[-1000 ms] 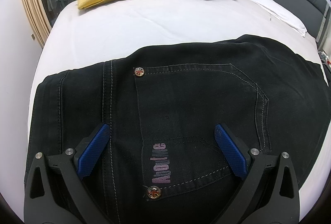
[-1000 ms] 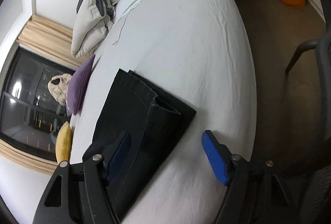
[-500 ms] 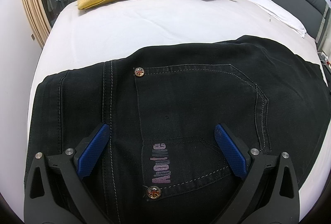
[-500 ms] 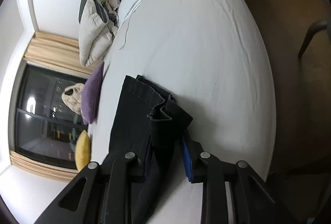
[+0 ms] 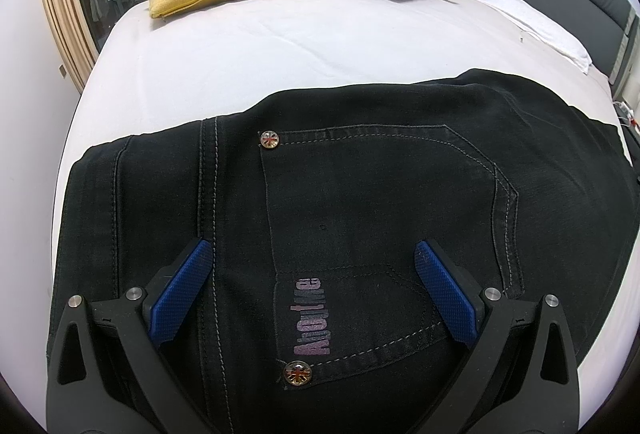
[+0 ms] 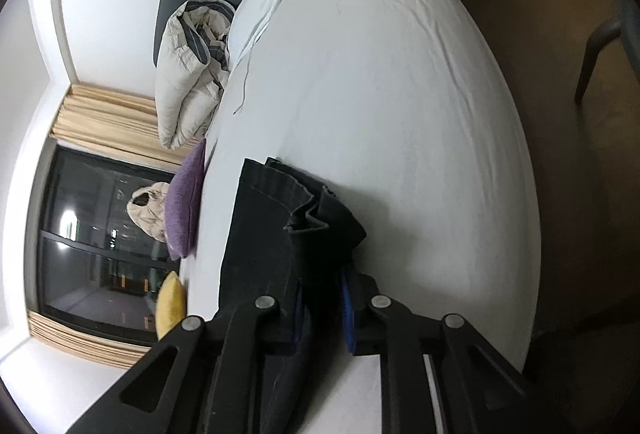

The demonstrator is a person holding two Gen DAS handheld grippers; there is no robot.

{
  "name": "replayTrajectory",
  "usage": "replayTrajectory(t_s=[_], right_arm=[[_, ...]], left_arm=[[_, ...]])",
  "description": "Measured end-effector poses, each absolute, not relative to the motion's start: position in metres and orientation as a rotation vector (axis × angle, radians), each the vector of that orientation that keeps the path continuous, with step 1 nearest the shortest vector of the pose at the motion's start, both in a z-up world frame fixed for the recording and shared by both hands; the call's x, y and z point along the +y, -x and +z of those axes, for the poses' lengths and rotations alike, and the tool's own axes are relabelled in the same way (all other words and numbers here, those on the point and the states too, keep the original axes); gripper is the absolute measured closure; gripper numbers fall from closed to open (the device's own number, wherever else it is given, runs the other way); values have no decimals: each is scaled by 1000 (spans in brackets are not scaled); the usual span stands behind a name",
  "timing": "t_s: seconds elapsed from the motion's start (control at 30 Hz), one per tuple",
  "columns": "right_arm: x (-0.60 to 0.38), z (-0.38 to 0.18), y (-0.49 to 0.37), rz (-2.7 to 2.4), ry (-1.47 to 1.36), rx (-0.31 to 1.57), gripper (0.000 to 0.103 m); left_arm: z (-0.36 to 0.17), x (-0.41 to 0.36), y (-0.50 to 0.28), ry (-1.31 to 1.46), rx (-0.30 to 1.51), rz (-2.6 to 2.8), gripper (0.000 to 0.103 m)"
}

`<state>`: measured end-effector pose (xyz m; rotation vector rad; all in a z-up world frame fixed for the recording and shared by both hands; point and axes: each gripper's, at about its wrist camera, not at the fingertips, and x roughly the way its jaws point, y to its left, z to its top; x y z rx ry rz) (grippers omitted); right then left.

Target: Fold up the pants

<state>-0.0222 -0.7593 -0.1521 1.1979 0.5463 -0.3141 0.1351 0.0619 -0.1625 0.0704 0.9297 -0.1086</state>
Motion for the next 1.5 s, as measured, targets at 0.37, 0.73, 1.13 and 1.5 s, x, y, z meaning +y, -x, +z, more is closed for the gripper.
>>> replayTrajectory(t_s=[0.37,0.73,1.13,1.5], right_arm=[[-673,-65,-30,-294,-640,640,93],[-421,-94,-37,80,369,745,95],[-402,-78,-17,91,511,642,95],[-366,-74,-7,159,592,601,95]], left_arm=[[-124,58,-125,75,890,-80,0],[-136,-43,-176,493,1122,-468,0],[-167,-164,-239,601,1281,-631,0],[-182,-180,-255,610,1297,-655,86]])
